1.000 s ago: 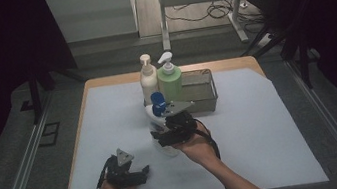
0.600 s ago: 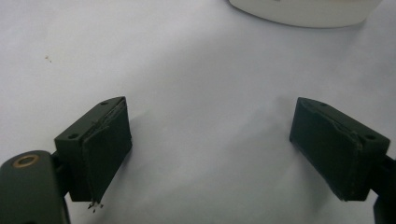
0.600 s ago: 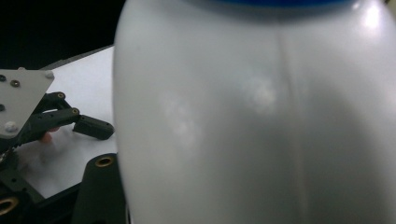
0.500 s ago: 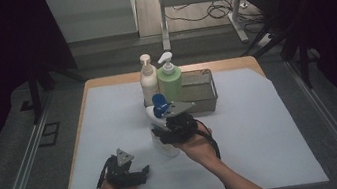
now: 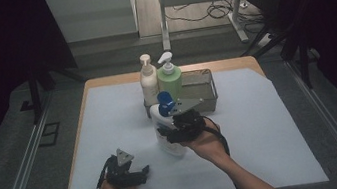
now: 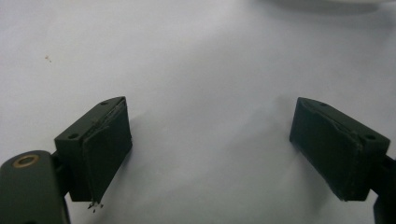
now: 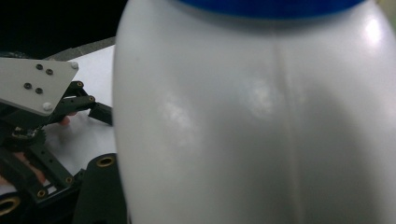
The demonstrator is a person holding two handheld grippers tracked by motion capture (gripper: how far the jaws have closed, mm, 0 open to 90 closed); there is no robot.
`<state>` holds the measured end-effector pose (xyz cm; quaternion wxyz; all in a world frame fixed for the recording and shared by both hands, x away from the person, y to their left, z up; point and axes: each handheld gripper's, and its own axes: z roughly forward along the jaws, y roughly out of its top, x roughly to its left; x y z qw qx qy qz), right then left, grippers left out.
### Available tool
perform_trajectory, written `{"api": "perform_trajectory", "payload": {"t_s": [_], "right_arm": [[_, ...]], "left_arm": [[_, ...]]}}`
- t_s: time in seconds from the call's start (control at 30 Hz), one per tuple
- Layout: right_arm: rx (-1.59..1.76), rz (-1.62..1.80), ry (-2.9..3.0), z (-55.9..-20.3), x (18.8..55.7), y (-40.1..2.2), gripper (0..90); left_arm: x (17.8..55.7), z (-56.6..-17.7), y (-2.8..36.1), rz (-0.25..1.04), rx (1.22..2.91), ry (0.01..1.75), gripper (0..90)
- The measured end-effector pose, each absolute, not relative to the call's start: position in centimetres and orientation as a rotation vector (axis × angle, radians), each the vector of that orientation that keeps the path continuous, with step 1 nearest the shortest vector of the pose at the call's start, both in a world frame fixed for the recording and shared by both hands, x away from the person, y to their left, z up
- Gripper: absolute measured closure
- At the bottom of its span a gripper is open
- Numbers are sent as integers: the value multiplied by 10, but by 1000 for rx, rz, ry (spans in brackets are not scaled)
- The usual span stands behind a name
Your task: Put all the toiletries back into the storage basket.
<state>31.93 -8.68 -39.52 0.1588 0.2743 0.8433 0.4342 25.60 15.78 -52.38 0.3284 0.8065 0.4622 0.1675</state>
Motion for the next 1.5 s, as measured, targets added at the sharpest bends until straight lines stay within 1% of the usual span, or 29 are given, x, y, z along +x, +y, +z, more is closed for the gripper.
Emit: {"api": "perform_trajectory", "payload": {"t_s": [0.97, 1.5], "right_arm": [[953, 1234, 2325, -362, 343, -161, 401], [1038, 1202, 2243, -340, 361, -185, 402]], "left_arm": [[256, -524, 158, 435, 2110, 1211, 123], [256, -524, 158, 436, 2113, 1210, 123]]}}
